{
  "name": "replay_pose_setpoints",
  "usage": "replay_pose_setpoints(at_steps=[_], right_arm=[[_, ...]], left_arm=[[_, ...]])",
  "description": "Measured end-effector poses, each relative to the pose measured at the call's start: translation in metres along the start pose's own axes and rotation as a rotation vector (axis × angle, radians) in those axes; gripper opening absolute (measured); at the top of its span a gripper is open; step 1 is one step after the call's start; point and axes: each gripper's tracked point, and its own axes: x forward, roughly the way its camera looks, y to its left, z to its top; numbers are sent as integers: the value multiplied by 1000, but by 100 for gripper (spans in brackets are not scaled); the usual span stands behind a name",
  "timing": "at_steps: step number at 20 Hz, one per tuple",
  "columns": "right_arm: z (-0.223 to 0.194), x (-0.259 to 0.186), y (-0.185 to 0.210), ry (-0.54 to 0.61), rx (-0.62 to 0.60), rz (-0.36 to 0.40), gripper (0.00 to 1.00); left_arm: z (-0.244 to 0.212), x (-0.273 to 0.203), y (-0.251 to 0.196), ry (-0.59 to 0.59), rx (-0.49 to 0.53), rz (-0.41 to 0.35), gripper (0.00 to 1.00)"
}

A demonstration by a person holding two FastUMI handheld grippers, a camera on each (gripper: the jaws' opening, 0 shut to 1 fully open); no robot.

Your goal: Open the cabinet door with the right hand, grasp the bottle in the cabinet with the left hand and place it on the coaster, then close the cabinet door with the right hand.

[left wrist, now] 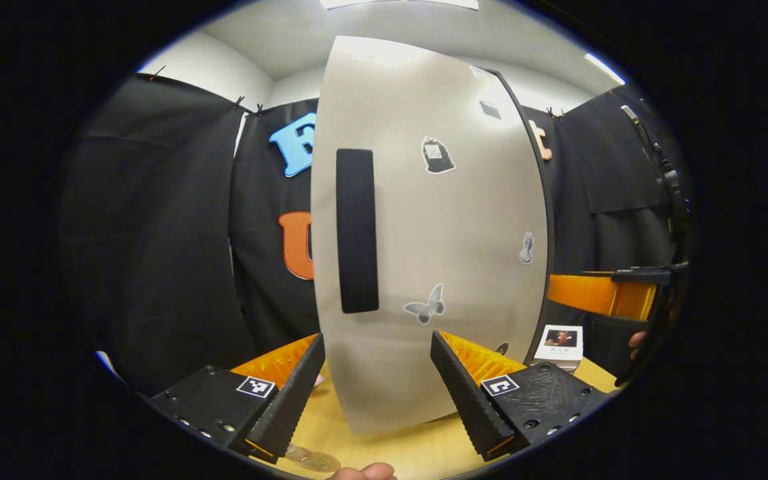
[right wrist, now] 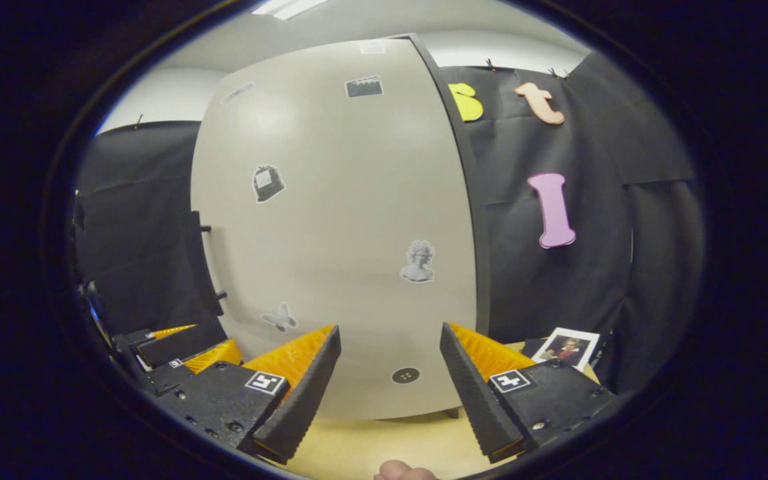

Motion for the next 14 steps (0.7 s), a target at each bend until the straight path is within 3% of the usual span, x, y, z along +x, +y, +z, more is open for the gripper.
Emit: replay_pose_setpoints(at_steps=[5,8,14], right_arm=[[-7,-8,8,12,-35,-65,94],[-10,-12,6,4,-46,-108,97],[4,-15,-9,-81,-132,-183,97]], left_arm=[[13,8,2,-26,-51,-25,96],[-2,5,13,24,-43,40,96],[15,19,2,-41,-29,-18,95]])
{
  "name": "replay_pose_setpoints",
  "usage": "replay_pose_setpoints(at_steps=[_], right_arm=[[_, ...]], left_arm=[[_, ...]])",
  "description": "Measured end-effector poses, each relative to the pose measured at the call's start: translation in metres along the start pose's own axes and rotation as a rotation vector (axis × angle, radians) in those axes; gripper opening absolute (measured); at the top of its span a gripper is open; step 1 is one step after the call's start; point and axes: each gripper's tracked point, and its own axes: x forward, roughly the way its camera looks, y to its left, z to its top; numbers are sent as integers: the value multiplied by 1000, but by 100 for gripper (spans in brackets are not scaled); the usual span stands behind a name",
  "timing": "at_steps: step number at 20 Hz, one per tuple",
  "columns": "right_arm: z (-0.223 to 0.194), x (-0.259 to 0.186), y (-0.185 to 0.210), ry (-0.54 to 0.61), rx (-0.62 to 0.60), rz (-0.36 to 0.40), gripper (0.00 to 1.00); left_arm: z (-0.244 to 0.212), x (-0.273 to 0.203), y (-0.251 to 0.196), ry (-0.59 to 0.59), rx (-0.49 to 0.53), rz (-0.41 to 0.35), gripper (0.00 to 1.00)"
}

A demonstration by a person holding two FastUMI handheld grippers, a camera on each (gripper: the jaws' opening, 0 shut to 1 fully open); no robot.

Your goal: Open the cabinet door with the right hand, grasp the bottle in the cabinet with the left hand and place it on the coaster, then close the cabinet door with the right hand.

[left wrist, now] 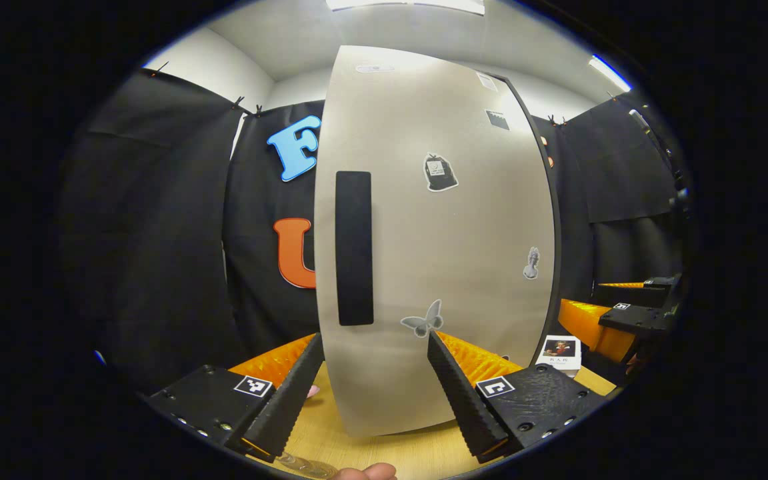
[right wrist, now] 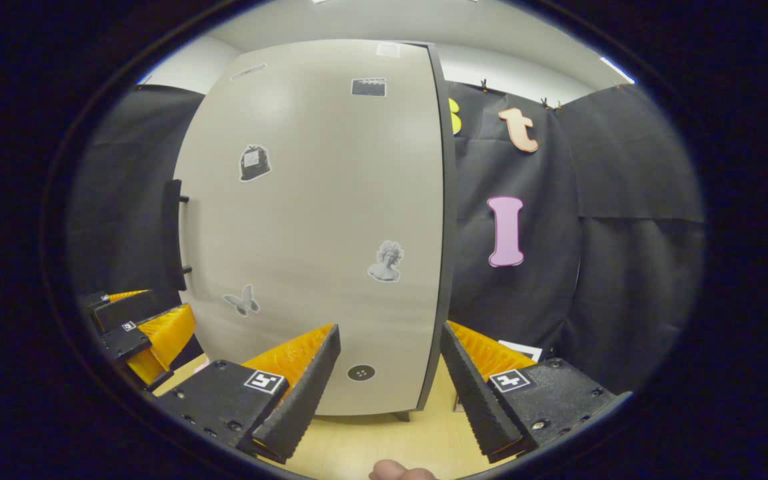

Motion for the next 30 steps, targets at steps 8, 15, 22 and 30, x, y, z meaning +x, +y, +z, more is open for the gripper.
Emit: replay_pose_setpoints(at_steps=[8,15,22,30], right_arm=[[13,-4,0,-52,-25,29,98],[14,-15,-15,-57,-11,27,97],[9,-29,-15,-53,-6,52,98],[3,-41,-18,-36,-2,78,97]], left_arm=[[3,5,-4,-17,-2,-36,95],[6,7,-5,-43,-17,-32,95],[8,5,-6,-49,-19,-30,95],[9,4,-5,-63,-13,-25,95]])
